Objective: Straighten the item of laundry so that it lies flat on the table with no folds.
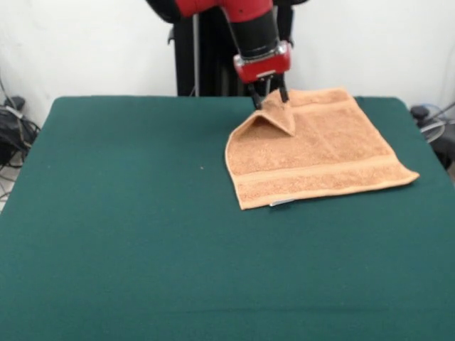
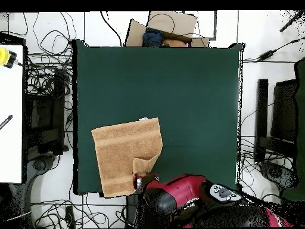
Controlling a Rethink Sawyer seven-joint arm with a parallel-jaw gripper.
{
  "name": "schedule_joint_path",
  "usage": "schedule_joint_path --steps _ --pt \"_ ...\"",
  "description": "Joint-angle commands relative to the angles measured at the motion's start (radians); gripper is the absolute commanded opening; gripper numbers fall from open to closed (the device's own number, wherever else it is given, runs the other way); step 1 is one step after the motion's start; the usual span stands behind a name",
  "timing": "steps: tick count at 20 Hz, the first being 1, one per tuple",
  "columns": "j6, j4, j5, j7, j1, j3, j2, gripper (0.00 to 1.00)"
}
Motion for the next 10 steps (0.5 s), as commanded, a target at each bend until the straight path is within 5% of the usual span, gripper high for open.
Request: schedule_joint_path --steps 1,6,10 --pt "0.150 -0.018 0.023 -0.019 -0.033 0.111 -0.045 1.00" --pt "0.258 0.056 0.147 -0.019 -0.012 0.185 -0.235 1.00" --pt "0.453 0.181 0.434 -0.072 -0.093 0.407 -0.517 1.00"
